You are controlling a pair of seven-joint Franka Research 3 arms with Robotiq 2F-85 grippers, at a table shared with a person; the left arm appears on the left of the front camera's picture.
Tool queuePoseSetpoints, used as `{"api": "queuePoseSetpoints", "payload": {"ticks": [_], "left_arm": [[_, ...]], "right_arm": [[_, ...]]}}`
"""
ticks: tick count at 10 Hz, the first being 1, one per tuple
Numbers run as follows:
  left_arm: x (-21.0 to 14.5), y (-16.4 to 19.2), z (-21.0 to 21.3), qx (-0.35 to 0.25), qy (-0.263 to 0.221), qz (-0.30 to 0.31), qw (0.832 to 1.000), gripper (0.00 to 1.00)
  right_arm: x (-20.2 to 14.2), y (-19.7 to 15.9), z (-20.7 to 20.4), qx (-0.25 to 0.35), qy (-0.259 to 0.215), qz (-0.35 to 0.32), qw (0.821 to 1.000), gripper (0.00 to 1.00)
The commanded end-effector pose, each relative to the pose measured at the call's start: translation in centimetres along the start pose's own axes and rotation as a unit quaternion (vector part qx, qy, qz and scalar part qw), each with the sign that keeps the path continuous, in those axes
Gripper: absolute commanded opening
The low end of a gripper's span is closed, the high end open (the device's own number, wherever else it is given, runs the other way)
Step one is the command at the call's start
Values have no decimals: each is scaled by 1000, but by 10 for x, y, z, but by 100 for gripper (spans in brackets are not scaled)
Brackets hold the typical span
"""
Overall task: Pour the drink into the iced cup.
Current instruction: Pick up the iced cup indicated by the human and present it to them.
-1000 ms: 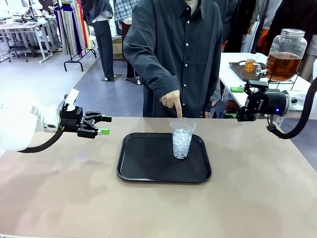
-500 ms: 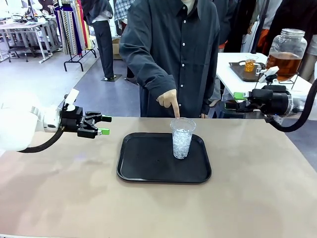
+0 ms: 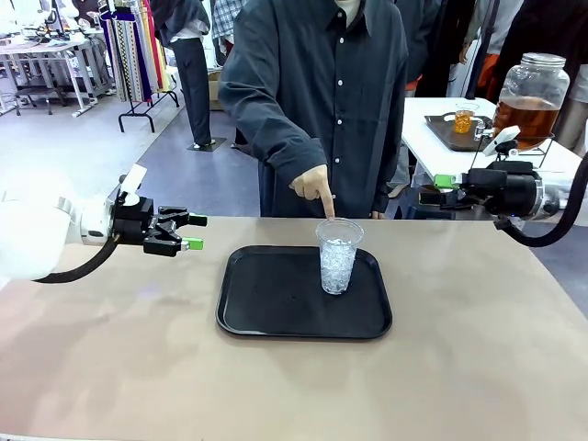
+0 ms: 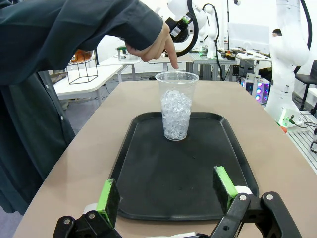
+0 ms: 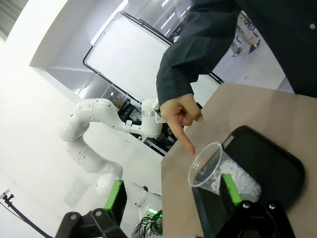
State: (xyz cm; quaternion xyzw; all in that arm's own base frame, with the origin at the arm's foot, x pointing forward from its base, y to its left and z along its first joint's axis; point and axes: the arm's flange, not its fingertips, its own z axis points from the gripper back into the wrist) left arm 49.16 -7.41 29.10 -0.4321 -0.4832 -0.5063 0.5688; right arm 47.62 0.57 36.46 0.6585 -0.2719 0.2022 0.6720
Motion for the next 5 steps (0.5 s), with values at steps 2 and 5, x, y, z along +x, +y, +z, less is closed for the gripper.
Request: {"api": "queuePoseSetpoints", "payload": {"ticks": [2, 5], "left_arm": [[2, 1, -1, 1, 3, 4, 1000, 100], [2, 1, -1, 1, 3, 4, 1000, 100]], "right_arm": [[-7, -2, -8, -15, -16, 197, 980, 100], [-36, -31, -16, -22, -12, 348, 937, 100]]}}
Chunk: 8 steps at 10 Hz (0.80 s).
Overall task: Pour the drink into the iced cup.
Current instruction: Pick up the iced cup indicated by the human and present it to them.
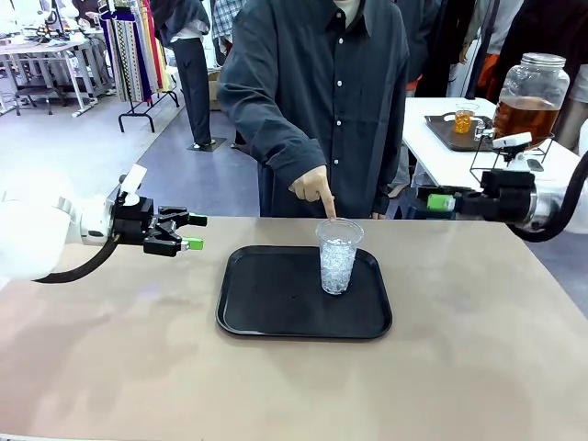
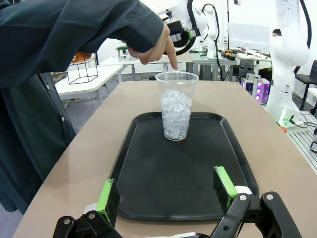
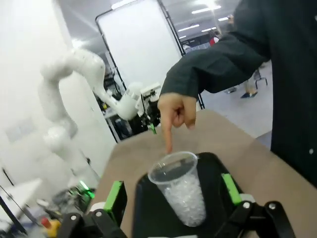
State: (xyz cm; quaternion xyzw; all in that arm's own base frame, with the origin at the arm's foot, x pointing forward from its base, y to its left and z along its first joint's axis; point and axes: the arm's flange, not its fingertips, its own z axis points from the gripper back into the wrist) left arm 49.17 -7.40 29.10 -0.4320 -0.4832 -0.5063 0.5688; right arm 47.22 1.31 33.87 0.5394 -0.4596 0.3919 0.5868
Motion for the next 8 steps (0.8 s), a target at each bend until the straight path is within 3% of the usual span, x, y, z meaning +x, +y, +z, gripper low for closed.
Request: {"api": "queuePoseSetpoints", "payload": {"ticks": [1, 4, 8], "left_arm": [[2, 1, -1, 1, 2, 4, 1000, 100], [2, 1, -1, 1, 2, 4, 1000, 100], [2, 1, -1, 1, 2, 4, 1000, 100]], "right_arm": [[-32, -5, -14, -10, 8, 74, 997, 100], [-63, -13, -31, 8, 2, 133, 991, 100], [-74, -11, -30, 19, 5, 108, 994, 100]]}}
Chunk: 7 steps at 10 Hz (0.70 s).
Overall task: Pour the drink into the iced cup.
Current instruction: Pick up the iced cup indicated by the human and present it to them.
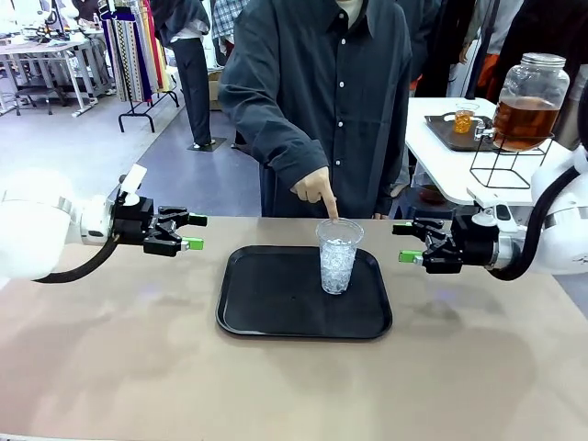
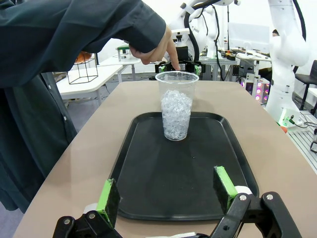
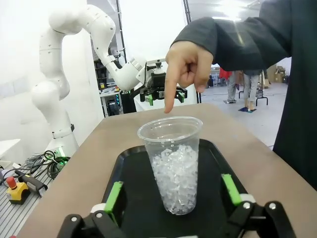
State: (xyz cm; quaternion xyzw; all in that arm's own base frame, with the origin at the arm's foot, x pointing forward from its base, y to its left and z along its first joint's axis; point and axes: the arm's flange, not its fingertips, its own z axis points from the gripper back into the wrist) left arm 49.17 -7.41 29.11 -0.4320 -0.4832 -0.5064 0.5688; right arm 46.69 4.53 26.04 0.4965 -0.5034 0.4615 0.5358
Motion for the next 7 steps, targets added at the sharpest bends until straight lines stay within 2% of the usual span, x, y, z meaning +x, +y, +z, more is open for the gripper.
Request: {"api": "queuePoseSetpoints", "payload": {"ticks": [1, 4, 5, 7], "left_arm": [[2, 1, 0, 1, 2, 5, 1000, 100], [2, 1, 0, 1, 2, 5, 1000, 100], [2, 1, 0, 1, 2, 5, 1000, 100], [2, 1, 0, 1, 2, 5, 1000, 100]], "right_arm": [[5, 1, 1, 2, -1, 4, 1000, 100], [0, 0, 1, 0, 0, 0, 1000, 100], [-6, -5, -7, -25, 16, 9, 1000, 100], [-13, -12, -24, -36, 19, 26, 999, 100]]}}
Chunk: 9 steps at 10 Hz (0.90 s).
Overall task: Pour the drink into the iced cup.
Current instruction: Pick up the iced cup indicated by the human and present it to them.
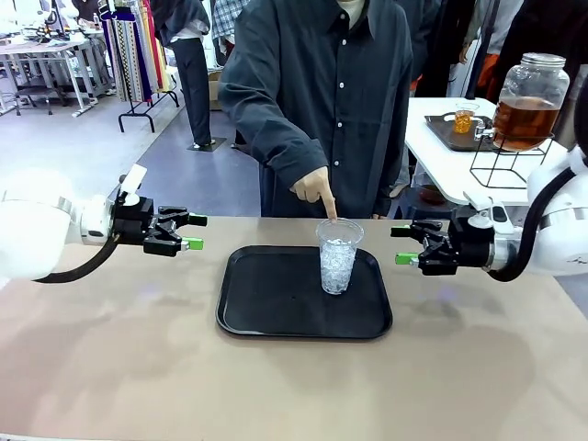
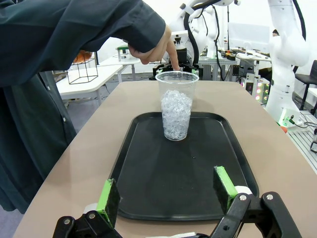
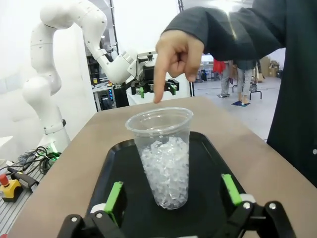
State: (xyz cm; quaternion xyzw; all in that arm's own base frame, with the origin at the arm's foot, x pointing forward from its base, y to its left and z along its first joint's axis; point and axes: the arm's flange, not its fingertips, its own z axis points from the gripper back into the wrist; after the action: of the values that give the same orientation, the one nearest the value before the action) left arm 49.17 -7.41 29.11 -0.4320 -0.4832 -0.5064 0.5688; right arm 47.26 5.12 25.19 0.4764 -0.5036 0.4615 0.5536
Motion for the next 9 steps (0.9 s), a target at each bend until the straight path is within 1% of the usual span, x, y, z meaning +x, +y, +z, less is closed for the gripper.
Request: {"api": "queuePoseSetpoints", "payload": {"ticks": [1, 6, 9], "left_arm": [[2, 1, 0, 1, 2, 5, 1000, 100], [2, 1, 0, 1, 2, 5, 1000, 100], [2, 1, 0, 1, 2, 5, 1000, 100]], "right_arm": [[-7, -8, -28, -8, 0, 19, 1000, 100], [-20, -6, -67, 25, 6, 7, 1000, 100], [-22, -2, -74, 41, 9, 1, 999, 100]]}}
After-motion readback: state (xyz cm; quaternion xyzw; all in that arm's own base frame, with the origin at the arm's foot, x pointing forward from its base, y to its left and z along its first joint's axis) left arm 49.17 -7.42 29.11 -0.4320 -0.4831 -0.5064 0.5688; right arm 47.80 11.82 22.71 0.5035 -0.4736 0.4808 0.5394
